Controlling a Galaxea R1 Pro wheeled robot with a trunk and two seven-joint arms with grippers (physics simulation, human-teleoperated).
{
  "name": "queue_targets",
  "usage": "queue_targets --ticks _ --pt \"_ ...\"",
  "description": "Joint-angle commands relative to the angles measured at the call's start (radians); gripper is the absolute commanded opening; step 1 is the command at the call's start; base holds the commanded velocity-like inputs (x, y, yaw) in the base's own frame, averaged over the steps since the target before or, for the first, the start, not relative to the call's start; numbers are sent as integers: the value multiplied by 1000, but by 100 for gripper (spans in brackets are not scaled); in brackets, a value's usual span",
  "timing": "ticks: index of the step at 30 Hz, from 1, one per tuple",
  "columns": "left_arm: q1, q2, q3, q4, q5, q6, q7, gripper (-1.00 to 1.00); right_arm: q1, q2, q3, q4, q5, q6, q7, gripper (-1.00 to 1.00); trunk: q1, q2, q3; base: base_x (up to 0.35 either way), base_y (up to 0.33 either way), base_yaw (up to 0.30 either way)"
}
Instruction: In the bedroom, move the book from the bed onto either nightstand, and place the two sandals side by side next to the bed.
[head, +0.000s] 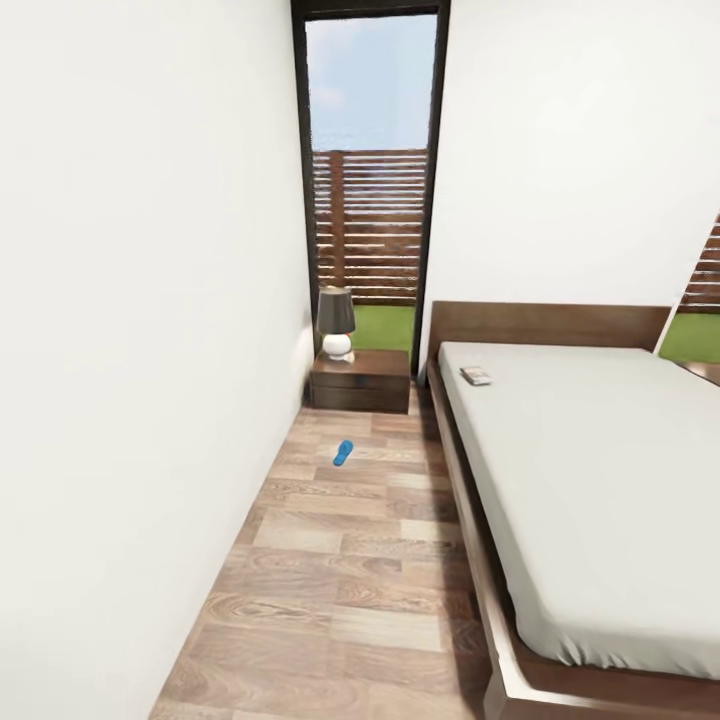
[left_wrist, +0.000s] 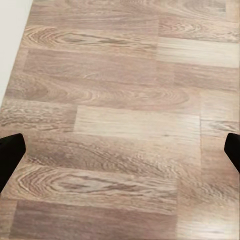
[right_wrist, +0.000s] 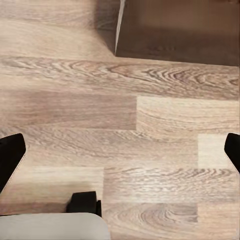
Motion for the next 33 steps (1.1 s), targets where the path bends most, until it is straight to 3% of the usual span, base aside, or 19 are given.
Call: queue_targets --ticks 1,17,33 --pt "-1 0 0 1 1 -3 0 100 -1 0 -1 1 -1 -3 0 100 1 0 -1 312 0 0" --pt "-1 0 0 1 1 -3 0 100 -1 0 -1 1 -1 -3 0 100 1 0 -1 299 5 0" --pt "-1 0 0 1 1 -3 0 100 -1 0 -1 1 -1 -3 0 100 1 0 -1 276 184 0"
